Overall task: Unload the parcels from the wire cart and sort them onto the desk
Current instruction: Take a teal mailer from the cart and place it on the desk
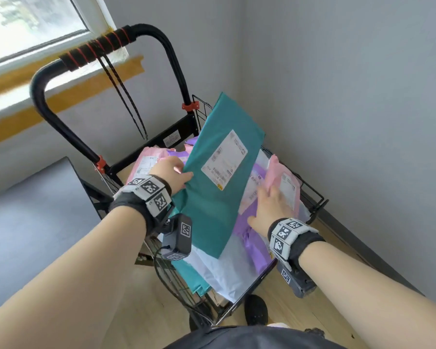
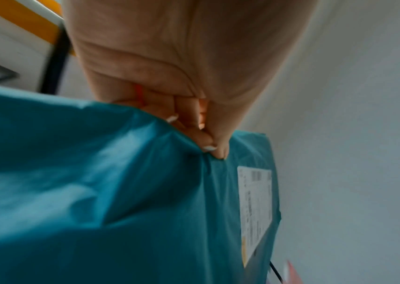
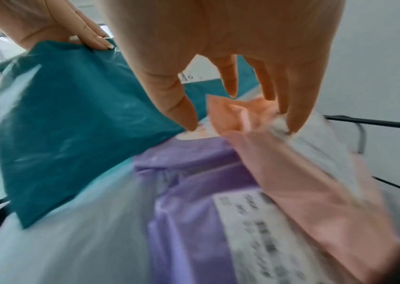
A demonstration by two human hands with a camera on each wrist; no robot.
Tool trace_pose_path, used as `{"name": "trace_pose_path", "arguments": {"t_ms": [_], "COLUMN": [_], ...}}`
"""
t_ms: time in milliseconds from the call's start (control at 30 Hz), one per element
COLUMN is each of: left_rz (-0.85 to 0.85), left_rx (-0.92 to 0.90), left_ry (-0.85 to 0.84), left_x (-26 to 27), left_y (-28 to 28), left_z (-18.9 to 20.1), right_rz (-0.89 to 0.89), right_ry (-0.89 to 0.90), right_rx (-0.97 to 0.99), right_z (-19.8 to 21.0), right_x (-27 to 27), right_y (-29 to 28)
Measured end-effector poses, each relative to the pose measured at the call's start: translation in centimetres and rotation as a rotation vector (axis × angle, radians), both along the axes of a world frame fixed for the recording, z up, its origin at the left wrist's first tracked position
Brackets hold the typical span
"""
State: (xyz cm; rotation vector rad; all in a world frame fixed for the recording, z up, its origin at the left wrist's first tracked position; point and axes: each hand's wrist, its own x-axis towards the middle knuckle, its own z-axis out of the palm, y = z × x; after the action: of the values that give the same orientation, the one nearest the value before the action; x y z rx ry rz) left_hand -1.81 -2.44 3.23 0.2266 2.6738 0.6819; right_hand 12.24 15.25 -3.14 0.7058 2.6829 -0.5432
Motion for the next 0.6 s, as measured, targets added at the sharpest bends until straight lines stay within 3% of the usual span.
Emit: {"name": "trace_pose_path", "arguments": {"t_ms": [133,300,467,600], "left_rz": [0.191,0.321,0.395,0.415], "left_rx": [0.104,0.118,0.083,0.088], "left_ry": [0.07,0.087,0.047,-0.008], "left_x": [0.1,0.5,1.2,1.7], "left_y": [-3.8,-8.6,-12.7,-14.6], "left_z": [0.6,0.1,-1.7,-3.2], "right_rz": [0.2,0.406,0.348,0.229], "right_ry": [0.067,-0.083,-0.003,0.114], "right_rx": [0.061,0.087,0.285,0.312], "right_z": [0.2,-1.0,-1.4,-0.1], "right_x": [-1.4,-2.3,-3.3,-4.2], "right_y": [-2.5,-5.4,-5.8,-6.2]}}
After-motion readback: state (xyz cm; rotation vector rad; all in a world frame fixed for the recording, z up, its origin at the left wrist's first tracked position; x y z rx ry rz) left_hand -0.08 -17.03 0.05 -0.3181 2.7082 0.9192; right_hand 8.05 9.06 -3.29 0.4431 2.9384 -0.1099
